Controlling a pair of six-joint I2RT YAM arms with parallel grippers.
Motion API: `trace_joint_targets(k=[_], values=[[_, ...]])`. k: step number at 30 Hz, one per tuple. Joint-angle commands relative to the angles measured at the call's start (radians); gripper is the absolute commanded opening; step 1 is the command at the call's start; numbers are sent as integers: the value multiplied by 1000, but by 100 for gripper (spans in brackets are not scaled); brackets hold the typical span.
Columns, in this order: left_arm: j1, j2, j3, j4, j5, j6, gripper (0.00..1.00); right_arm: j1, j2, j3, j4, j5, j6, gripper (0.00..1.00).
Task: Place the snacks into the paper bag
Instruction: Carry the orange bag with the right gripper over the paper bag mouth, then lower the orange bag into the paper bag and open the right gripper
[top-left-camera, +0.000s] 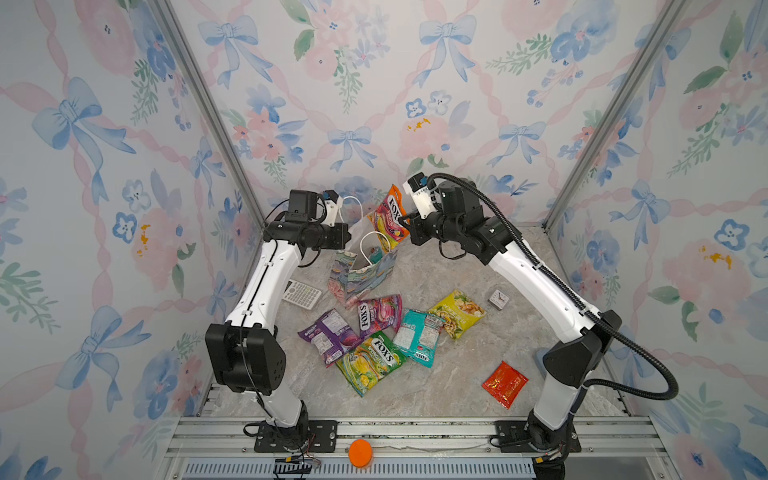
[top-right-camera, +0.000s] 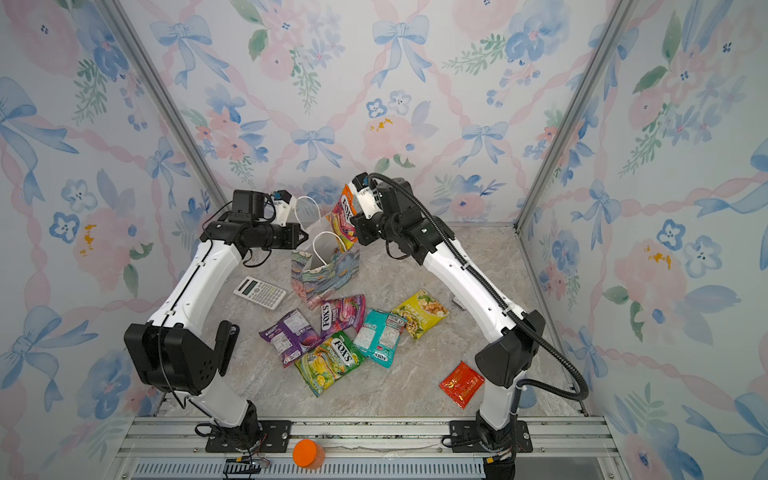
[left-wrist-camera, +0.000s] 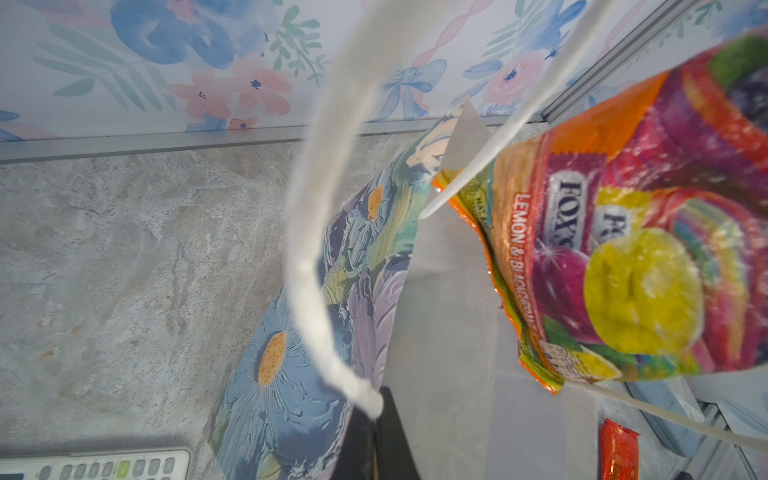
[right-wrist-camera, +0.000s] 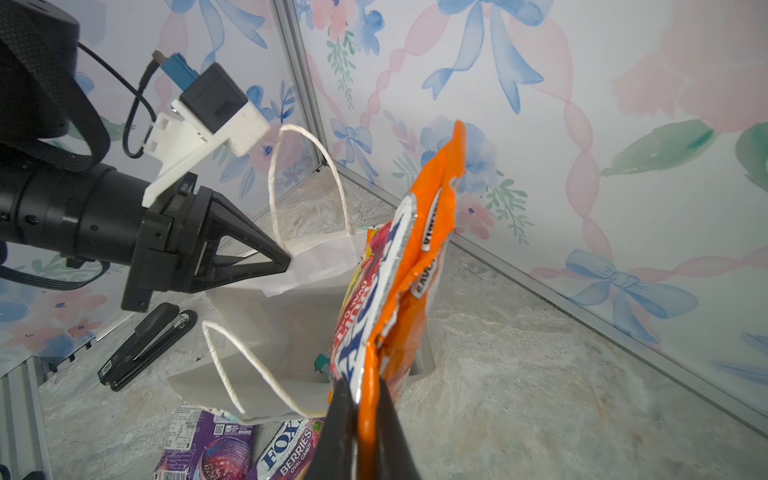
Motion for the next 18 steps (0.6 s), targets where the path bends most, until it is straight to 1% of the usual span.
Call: trace_joint_targets(k=[1,9,18], values=[[1,-22,-2,-18,-18,18,0,14,-54,-25,49,12,-19,0],[8,-22,-2,-18,-17,14,0,21,-77,-66,48,12,-28,0],[10,-28,-1,-18,-11,15,0,34,-34,-25,18,-44,-36,0]])
